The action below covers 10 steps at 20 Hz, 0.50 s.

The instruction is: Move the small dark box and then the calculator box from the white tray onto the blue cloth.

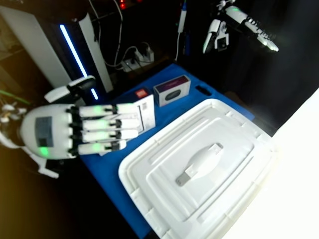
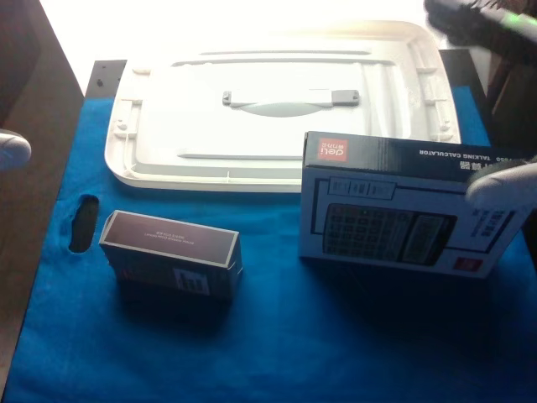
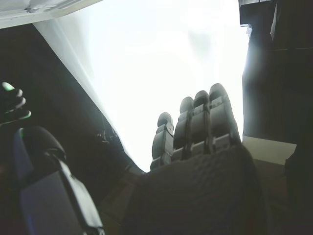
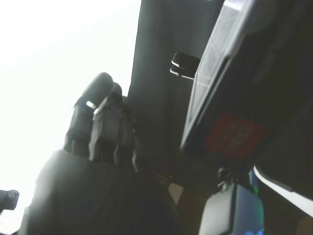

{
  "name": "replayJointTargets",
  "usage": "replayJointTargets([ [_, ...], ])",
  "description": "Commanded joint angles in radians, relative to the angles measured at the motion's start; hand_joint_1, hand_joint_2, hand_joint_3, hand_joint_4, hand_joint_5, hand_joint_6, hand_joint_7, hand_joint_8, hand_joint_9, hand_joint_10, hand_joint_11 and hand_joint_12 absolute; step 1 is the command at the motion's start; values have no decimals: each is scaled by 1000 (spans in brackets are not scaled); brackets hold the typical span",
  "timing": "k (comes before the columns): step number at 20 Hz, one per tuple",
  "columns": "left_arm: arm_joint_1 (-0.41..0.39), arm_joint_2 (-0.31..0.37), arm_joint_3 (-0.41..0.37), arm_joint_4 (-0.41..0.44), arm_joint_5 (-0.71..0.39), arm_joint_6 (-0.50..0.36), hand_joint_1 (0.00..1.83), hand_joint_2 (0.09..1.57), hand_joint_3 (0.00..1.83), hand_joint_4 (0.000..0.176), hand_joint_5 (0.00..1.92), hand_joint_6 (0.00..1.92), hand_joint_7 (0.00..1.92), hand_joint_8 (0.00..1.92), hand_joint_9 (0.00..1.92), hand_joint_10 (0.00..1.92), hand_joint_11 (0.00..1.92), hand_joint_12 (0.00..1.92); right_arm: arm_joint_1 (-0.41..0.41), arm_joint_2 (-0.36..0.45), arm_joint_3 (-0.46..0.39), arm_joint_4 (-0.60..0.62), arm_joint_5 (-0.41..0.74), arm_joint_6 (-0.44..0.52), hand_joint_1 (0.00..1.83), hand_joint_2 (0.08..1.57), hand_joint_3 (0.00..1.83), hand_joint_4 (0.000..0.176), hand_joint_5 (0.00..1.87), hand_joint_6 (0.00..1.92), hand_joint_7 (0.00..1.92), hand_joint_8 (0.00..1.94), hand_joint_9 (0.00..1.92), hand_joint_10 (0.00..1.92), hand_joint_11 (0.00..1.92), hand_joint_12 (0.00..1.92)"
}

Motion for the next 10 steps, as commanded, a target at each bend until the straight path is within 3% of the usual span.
replayJointTargets([
  [1, -4, 8, -2, -29, -134, -6, 650, 737, 1, 176, 0, 0, 32, 1, 0, 0, 0, 0, 20, 14, 1, 50, 123, -1, 573, 631, 0, 104, 0, 0, 5, 0, 10, 5, 0, 541],
  [2, -4, 9, -3, -29, -137, -6, 644, 775, 17, 176, 0, 0, 21, 0, 0, 0, 0, 0, 26, 26, 6, 53, 123, -2, 578, 619, 0, 127, 0, 0, 0, 0, 5, 3, 0, 628],
  [3, -4, 10, -5, -28, -141, -6, 623, 797, 24, 176, 0, 0, 5, 0, 0, 0, 0, 0, 36, 38, 16, 57, 123, -2, 615, 640, 2, 128, 0, 0, 0, 0, 0, 0, 0, 676],
  [4, -4, 12, -6, -27, -144, -6, 610, 811, 26, 176, 0, 0, 0, 0, 0, 0, 0, 0, 41, 41, 25, 67, 123, -2, 631, 629, 0, 151, 0, 0, 0, 0, 0, 0, 0, 619],
  [5, -5, 13, -5, -27, -152, -6, 610, 811, 26, 176, 0, 0, 0, 0, 0, 0, 0, 0, 46, 45, 41, 83, 122, -2, 631, 629, 0, 151, 0, 0, 0, 0, 0, 0, 0, 619],
  [6, -16, 12, -4, -27, -165, -6, 618, 858, 8, 176, 0, 0, 0, 0, 0, 0, 0, 0, 54, 45, 56, 92, 122, -1, 639, 638, 0, 148, 0, 0, 0, 0, 0, 0, 0, 393],
  [7, -26, 12, -4, -20, -176, -6, 603, 842, 0, 176, 0, 0, 1, 0, 0, 0, 0, 0, 65, 47, 65, 97, 121, -1, 634, 665, 5, 126, 0, 0, 0, 0, 0, 0, 0, 255],
  [8, -31, 22, -13, 7, -185, -6, 606, 817, 0, 176, 0, 0, 20, 7, 7, 3, 0, 0, 81, 49, 78, 97, 115, -1, 630, 710, 8, 114, 0, 0, 0, 0, 0, 0, 0, 299],
  [9, -32, 37, -33, 32, -212, -6, 620, 803, 0, 176, 0, 0, 57, 19, 19, 7, 0, 0, 97, 52, 87, 81, 115, 3, 625, 735, 7, 133, 0, 0, 0, 0, 0, 0, 0, 365],
  [10, -31, 60, -61, 50, -261, -1, 619, 798, 0, 176, 0, 0, 88, 9, 48, 7, 5, 2, 117, 64, 84, 65, 113, 3, 644, 737, 5, 127, 0, 0, 0, 0, 7, 3, 0, 379],
])
